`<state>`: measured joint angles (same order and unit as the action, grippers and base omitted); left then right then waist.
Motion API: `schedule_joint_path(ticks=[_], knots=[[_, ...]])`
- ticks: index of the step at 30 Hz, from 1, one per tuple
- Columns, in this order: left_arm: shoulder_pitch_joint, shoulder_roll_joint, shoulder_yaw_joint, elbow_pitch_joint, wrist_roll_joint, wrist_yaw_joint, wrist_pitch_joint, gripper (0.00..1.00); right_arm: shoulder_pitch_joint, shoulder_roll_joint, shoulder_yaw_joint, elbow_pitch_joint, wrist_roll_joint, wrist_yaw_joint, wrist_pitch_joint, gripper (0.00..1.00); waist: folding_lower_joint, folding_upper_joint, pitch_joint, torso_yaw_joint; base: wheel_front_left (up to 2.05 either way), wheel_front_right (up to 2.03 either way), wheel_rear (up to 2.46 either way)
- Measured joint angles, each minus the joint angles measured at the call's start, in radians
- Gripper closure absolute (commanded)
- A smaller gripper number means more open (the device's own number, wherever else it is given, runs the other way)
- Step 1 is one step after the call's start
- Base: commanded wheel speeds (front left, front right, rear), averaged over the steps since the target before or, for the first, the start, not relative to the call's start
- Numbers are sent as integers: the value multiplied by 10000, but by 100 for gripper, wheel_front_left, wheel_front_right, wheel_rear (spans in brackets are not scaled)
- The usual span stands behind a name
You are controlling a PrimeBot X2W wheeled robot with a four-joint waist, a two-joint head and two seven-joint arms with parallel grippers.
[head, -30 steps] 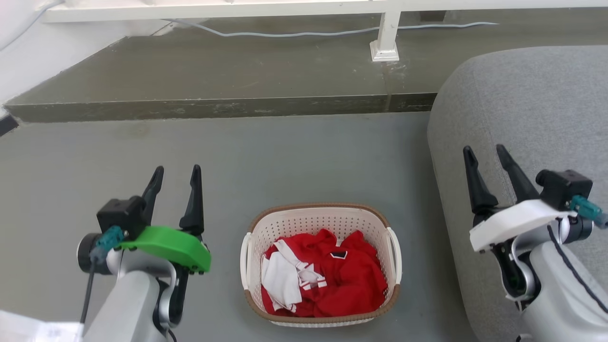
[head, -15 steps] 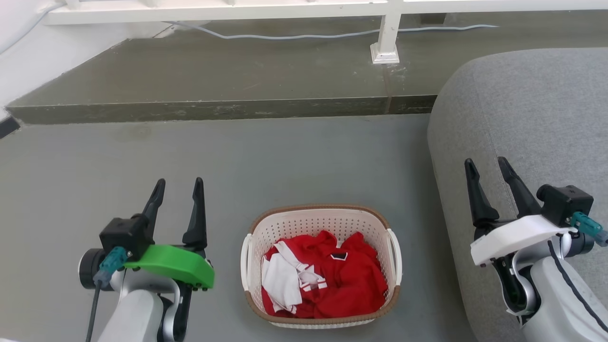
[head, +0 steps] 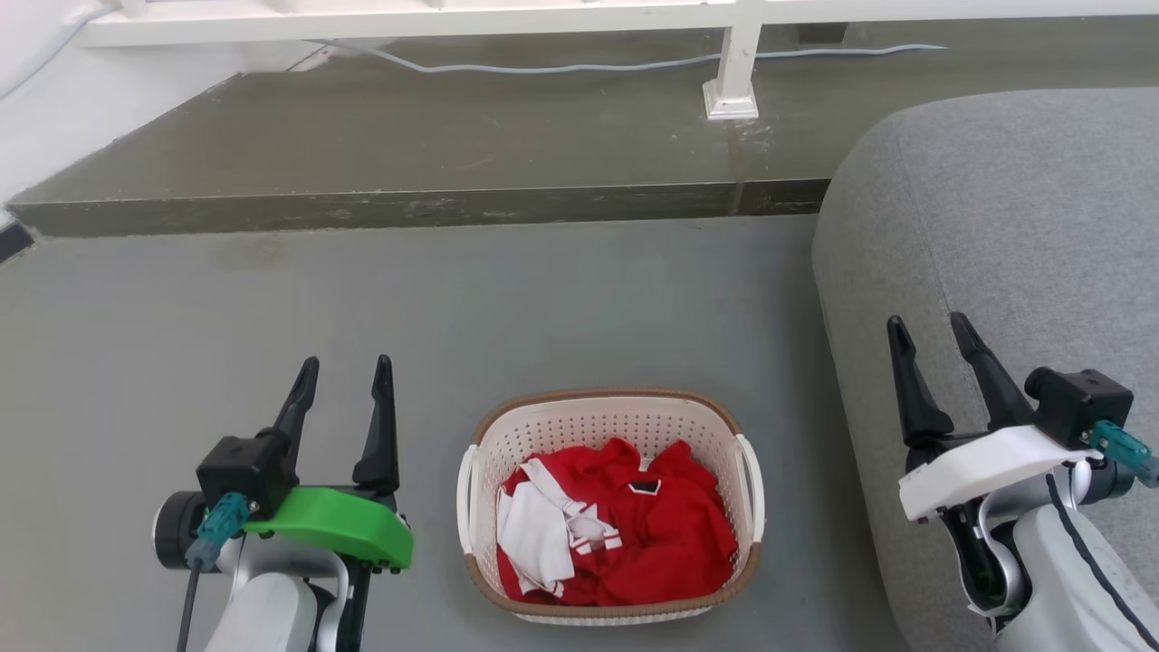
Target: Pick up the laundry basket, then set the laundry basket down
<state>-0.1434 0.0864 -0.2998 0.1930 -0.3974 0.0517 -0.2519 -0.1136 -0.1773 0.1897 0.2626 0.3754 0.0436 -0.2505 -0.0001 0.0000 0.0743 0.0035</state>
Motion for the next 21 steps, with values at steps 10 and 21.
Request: schedule_joint_path(ticks=[10,21], knots=[[127,-81,167,-153,180,-163,0,0,10,192,-240,-33,-174,178,0,0,0,0,57,-35,0,0,0],[503,-169,123,203,217,-337,46,100,335,435,-278,347,-61,178,50,100,0,0,68,-48,0,0,0]])
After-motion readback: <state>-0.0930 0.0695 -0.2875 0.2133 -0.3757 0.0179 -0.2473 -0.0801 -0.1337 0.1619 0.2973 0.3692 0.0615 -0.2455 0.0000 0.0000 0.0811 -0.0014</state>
